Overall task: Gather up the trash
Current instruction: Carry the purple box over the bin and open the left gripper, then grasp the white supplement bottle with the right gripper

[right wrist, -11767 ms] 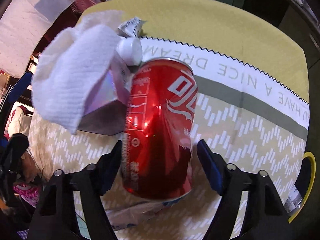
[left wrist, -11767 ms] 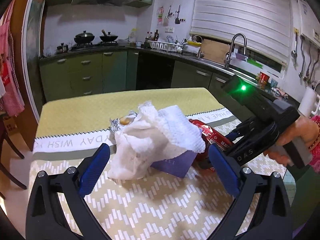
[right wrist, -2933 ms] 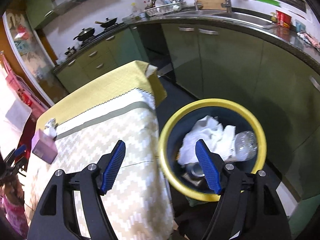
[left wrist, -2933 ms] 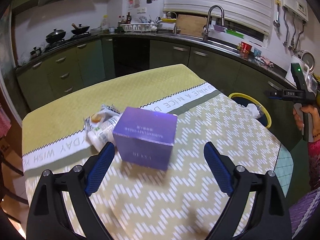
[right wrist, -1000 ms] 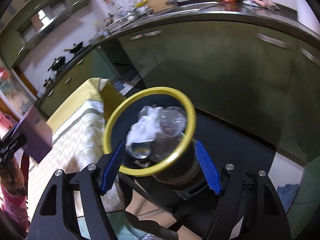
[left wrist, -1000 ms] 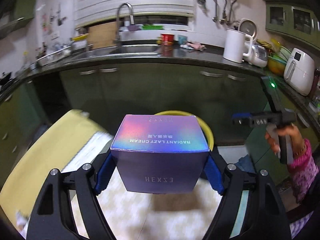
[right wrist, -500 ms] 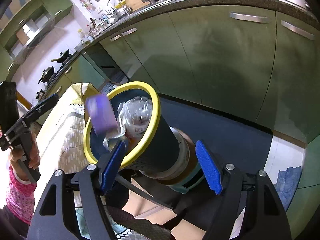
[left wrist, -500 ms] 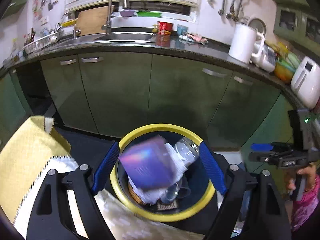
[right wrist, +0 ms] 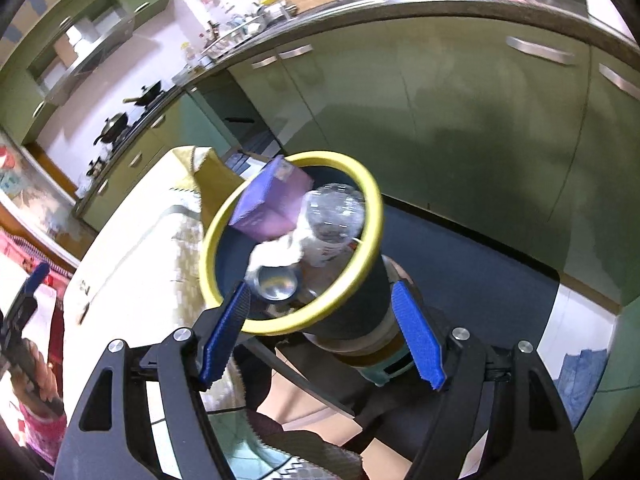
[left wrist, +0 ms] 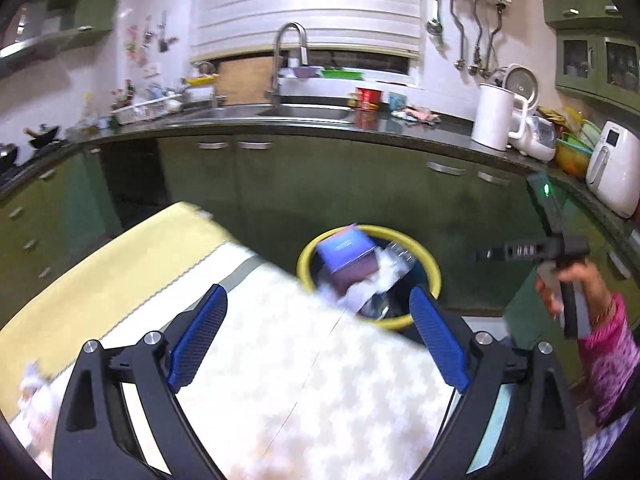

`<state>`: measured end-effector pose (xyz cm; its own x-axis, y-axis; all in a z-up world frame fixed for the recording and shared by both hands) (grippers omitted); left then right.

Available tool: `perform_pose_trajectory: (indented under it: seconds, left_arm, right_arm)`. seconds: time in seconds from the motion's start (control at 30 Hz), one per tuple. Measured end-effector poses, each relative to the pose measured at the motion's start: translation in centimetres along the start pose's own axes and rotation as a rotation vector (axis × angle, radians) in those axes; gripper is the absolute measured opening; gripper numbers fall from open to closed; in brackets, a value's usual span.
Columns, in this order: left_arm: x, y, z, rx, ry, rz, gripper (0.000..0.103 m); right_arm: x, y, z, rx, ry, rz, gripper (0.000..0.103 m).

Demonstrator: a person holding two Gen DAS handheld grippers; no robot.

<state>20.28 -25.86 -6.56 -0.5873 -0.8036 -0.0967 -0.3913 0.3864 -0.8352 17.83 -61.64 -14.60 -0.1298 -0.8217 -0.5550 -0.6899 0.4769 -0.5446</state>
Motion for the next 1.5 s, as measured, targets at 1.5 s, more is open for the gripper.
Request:
perform_pose_trajectory:
  seconds: [1.5]
  left_arm:
    - [-20.4, 17.0, -21.5, 0.079, -0.510, -0.499, 0.090]
  right_arm:
    - [-49.4, 15.5, 31.9, -0.394, -0.279, -0.778, 0.097]
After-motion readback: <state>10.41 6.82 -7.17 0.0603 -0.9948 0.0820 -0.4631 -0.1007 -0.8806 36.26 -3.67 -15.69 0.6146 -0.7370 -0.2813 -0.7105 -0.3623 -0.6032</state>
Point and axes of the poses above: each gripper's, at about its wrist camera, not at the fingertips, and z roughly the way its jaws point, x to its right, y to its underside, the point moved 6 cm from there along z, roughly the way its jaws point, and after that the axes turned 13 degrees about -y, right-handed, at the moved point
